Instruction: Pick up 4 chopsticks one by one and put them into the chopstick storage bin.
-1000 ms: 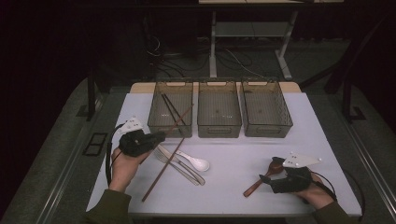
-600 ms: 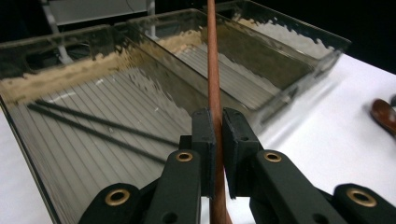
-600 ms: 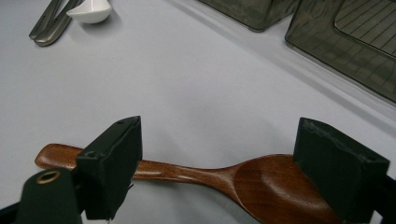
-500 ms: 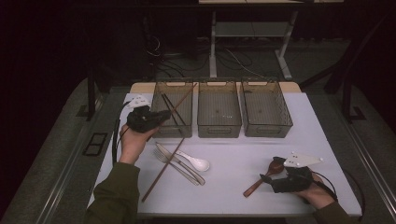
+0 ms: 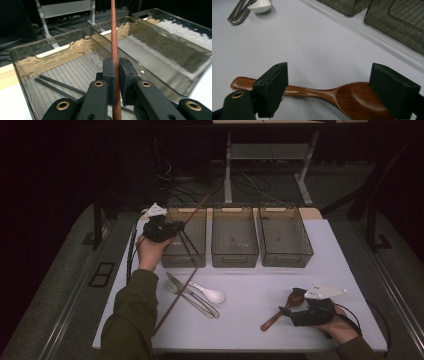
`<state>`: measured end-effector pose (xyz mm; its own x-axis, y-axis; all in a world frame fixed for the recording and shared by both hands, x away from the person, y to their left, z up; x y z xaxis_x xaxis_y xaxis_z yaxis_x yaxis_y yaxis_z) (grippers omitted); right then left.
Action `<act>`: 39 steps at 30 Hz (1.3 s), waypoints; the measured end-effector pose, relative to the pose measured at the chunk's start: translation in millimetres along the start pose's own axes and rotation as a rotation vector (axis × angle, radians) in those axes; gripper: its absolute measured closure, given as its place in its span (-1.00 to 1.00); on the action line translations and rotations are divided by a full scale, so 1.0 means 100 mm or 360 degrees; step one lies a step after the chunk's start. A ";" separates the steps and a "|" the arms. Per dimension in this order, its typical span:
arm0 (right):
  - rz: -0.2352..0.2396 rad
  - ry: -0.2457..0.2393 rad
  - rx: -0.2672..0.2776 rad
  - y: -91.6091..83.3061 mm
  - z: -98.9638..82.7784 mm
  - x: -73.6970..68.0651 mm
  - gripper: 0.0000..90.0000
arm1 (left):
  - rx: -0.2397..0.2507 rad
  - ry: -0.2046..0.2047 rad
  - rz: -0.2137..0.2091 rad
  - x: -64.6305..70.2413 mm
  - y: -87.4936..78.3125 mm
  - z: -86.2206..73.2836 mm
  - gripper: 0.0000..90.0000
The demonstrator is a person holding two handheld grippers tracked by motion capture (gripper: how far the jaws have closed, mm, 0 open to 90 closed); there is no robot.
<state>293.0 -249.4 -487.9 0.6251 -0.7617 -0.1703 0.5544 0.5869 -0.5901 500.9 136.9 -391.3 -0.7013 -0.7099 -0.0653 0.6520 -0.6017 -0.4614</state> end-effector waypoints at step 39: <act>0.0002 -0.0002 0.0001 -0.01 0.00 -0.01 -0.66 | -0.0322 -0.0164 0.0173 -0.24 0.35 -0.30 0.66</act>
<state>292.0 -249.2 -487.4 0.6265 -0.7606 -0.1704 0.5539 0.5882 -0.5893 532.1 143.8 -432.4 -0.5904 -0.8062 -0.0386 0.6437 -0.4415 -0.6251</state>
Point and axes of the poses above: each handheld gripper's, and its own axes: y roughly forward along the jaws, z roughly out of its top, x roughly to its right, the point moved 7 cm from there along y, roughly forward along the jaws, and after that the axes turned 10 degrees about y, right-handed, at the moved point
